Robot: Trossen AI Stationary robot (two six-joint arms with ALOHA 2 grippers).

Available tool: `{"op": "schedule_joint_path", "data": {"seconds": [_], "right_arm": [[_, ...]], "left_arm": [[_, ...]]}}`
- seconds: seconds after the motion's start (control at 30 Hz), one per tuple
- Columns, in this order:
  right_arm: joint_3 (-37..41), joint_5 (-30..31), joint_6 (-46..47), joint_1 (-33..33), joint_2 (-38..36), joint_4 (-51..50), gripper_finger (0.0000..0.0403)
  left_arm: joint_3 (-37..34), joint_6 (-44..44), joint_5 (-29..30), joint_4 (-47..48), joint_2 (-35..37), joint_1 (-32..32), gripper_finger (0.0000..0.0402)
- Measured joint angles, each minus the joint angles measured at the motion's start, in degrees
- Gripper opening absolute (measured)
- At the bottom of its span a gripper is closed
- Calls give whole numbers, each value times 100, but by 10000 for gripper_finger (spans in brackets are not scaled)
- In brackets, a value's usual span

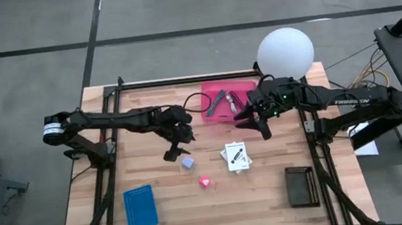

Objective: Pick and place items into bin
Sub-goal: Put the white charger adapter into the blue bin

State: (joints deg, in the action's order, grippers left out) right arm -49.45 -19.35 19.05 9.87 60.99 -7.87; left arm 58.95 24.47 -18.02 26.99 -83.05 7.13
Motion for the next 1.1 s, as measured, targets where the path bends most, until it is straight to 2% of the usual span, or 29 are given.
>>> {"op": "schedule_joint_path", "data": {"seconds": [0.1, 0.3, 0.57, 0.73, 0.87, 1.1], "right_arm": [[12, 0, -11, 1, 0, -125, 145], [17, 0, -19, 2, 2, -143, 141], [35, -2, -152, 0, 2, -263, 137], [50, -2, -311, 2, 2, -311, 134], [50, -2, -328, 0, 4, -355, 137], [50, -2, -603, 1, 3, -394, 131]], "left_arm": [[-12, 2, 163, 81, -52, -52, 275], [-70, 14, 230, 832, -133, -185, 279], [-101, -307, 268, 449, -528, -621, 279], [-84, -315, 952, 506, -859, -848, 279], [-78, -465, 1260, 424, -966, -850, 279], [-115, -417, 1071, 217, -981, -924, 279]]}}
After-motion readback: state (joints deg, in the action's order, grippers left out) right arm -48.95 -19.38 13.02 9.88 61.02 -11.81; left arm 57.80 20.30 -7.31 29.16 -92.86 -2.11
